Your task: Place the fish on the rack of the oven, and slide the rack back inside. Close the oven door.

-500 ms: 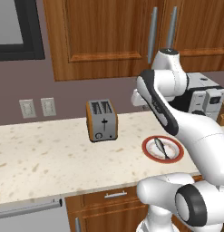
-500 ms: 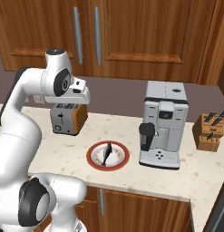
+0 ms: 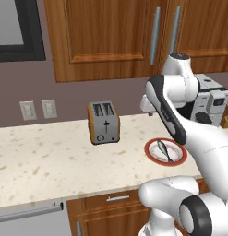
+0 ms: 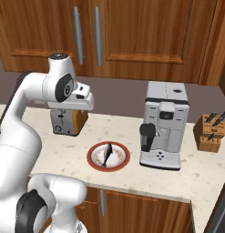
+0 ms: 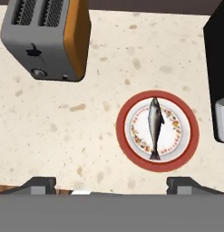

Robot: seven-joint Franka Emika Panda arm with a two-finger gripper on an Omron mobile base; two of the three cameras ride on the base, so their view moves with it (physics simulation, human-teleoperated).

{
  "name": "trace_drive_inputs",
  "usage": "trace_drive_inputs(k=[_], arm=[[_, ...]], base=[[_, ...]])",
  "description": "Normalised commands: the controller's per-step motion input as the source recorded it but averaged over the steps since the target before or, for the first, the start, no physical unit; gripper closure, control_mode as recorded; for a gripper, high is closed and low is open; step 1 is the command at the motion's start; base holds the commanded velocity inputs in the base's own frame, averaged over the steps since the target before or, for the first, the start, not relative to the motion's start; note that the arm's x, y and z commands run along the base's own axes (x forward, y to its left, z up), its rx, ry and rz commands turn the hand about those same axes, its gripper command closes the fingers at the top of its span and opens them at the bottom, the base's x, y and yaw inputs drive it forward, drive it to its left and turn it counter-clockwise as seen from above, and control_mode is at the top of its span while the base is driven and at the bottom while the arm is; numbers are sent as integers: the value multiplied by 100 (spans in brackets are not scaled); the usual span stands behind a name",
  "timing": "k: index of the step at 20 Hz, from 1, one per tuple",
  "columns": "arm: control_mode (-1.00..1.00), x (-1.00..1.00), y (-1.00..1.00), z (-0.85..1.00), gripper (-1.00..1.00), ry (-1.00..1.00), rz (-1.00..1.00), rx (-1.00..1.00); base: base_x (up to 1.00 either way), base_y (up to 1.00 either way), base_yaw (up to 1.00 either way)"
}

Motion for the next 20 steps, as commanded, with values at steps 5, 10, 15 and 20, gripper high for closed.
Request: trace_drive_inputs(k=[5,10,15,20], arm=[[-100,-28,-69,-47,-100,0,-4,0],[-100,-1,-65,-40,-100,0,0,0],[-100,8,-33,-66,-100,0,0,0],[-100,30,-6,-65,-100,0,0,0]], base=[[0,0,0],[0,0,0],[0,0,0],[0,0,0]])
